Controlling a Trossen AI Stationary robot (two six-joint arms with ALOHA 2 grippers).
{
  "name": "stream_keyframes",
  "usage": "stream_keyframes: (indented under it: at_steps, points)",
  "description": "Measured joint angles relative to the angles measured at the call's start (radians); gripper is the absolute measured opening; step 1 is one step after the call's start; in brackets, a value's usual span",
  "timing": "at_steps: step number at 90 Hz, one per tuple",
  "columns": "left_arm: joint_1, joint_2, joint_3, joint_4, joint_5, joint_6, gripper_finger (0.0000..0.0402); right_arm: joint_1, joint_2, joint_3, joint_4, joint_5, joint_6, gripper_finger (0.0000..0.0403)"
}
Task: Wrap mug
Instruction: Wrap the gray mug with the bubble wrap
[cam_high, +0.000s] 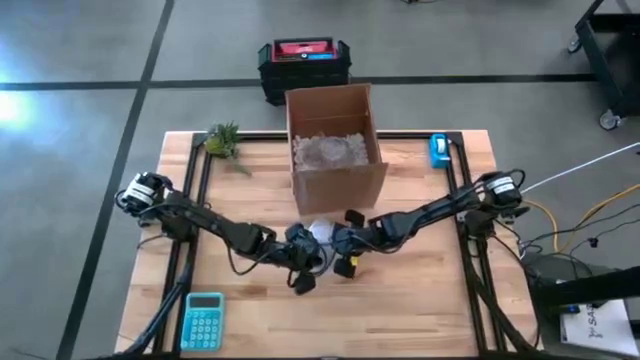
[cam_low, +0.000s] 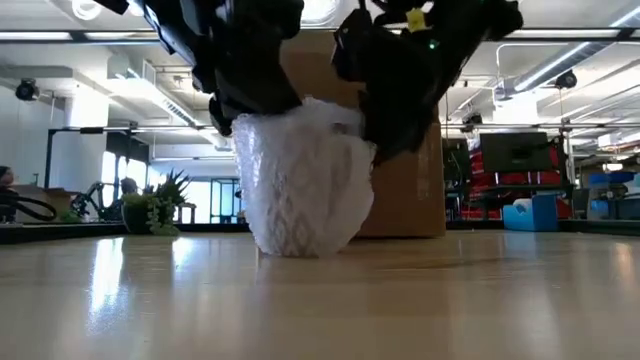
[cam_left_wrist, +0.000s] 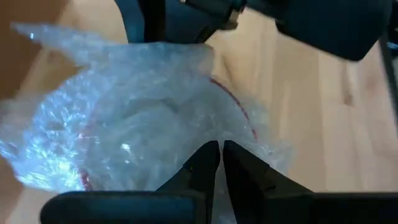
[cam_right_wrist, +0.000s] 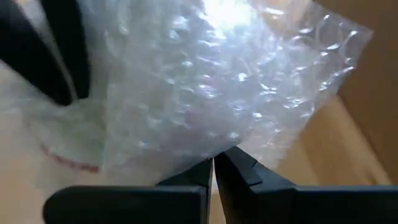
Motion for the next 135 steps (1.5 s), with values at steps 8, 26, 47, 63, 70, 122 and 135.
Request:
stream_keyframes:
  at_steps: [8, 26, 47, 63, 70, 122, 135]
  points:
    - [-0.002, 0.000, 0.007, -0.003, 0.052, -0.002, 0.0021, 0.012, -0.001, 0.000, 0.003, -0.026, 0.020, 0.0002]
    - [-0.010, 0.000, 0.009, 0.004, 0.133, 0.001, 0.0021, 0.015, -0.020, 0.001, -0.057, -0.099, 0.027, 0.0002]
    - [-0.010, 0.000, 0.010, 0.007, 0.134, 0.000, 0.0021, -0.019, -0.096, 0.001, -0.140, 0.010, -0.066, 0.0002]
    - [-0.010, 0.000, 0.010, 0.008, 0.140, 0.000, 0.0021, -0.056, -0.103, -0.005, -0.167, 0.184, -0.150, 0.0002]
    - [-0.010, 0.000, 0.010, 0.011, 0.141, 0.000, 0.0021, -0.066, -0.075, -0.011, -0.090, 0.175, -0.157, 0.0002]
    - [-0.003, -0.015, 0.011, 0.031, 0.110, -0.047, 0.0021, 0.025, 0.032, -0.023, 0.116, -0.163, 0.077, 0.0002]
    - [-0.003, -0.016, 0.011, 0.033, 0.107, -0.049, 0.0021, 0.012, -0.004, -0.016, 0.037, -0.155, 0.032, 0.0002]
